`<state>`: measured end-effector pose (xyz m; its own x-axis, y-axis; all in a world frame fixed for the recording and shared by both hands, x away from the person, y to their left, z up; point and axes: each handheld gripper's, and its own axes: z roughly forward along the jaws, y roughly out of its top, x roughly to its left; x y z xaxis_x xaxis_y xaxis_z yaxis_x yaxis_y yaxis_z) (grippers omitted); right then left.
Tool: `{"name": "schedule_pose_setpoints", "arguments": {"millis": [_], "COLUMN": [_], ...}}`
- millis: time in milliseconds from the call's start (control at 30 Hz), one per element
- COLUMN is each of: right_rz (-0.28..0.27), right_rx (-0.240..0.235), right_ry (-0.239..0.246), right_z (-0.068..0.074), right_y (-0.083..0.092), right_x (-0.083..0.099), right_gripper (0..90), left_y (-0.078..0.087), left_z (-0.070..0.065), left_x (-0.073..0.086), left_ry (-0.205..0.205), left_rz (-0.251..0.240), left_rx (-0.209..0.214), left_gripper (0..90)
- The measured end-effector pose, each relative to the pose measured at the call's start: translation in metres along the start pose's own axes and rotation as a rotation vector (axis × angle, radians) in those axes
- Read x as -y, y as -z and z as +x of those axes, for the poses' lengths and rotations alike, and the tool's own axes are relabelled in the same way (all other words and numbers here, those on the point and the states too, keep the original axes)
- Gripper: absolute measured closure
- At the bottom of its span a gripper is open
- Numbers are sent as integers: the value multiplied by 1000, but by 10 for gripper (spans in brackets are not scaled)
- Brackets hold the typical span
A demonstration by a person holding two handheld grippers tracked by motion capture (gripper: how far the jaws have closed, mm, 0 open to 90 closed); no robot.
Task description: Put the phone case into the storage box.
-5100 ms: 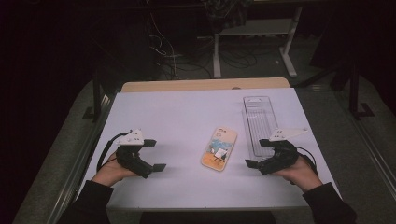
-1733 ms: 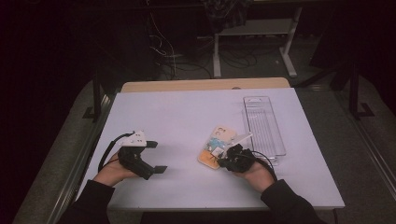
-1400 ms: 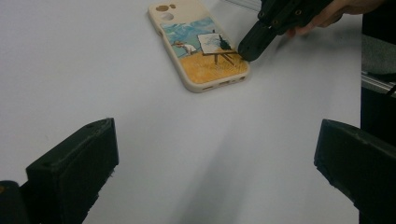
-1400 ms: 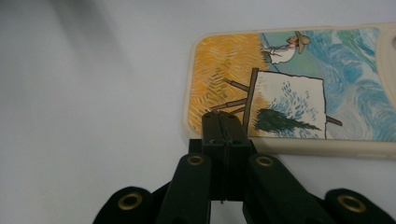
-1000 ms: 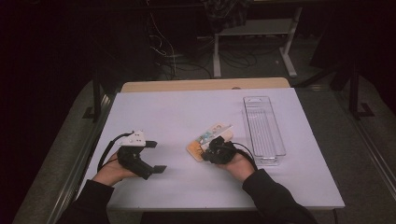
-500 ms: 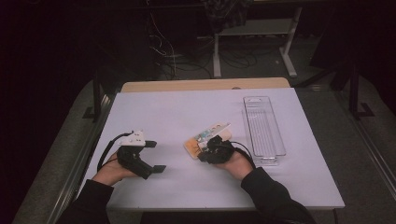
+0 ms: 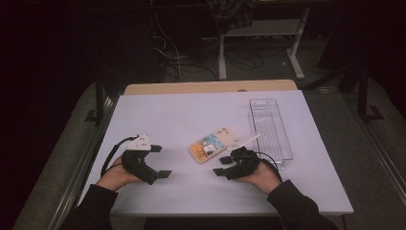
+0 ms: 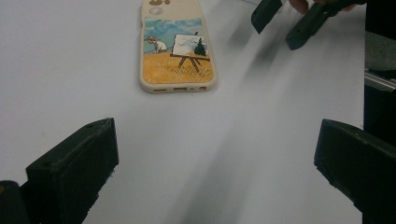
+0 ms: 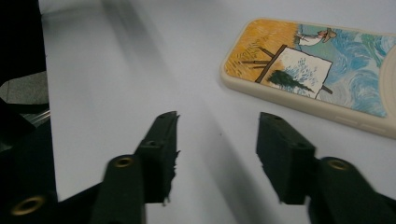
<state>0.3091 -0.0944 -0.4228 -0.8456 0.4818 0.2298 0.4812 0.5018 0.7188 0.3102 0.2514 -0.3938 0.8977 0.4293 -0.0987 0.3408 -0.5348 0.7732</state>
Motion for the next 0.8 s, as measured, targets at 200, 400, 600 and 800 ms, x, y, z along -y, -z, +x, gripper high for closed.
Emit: {"name": "schedule_pose_setpoints", "arguments": {"millis": [200,400,600,800], "right_rz": [-18,-23,-24,-13], "right_rx": [23,-1,-12,-30], "right_ry": [29,35,66,66], "right_z": [7,7,8,6], "right_y": [6,10,13,12], "right_x": [11,22,25,23], "right_gripper": [149,0,0,0], "left_y": [-1,-2,-4,-7], "left_z": [1,1,2,4], "left_x": [0,0,-1,-5], "left_ry": [2,10,18,6], "left_rz": [0,-11,-4,26], "left_rx": [-6,-9,-11,-22], "left_gripper": [0,0,0,0]}}
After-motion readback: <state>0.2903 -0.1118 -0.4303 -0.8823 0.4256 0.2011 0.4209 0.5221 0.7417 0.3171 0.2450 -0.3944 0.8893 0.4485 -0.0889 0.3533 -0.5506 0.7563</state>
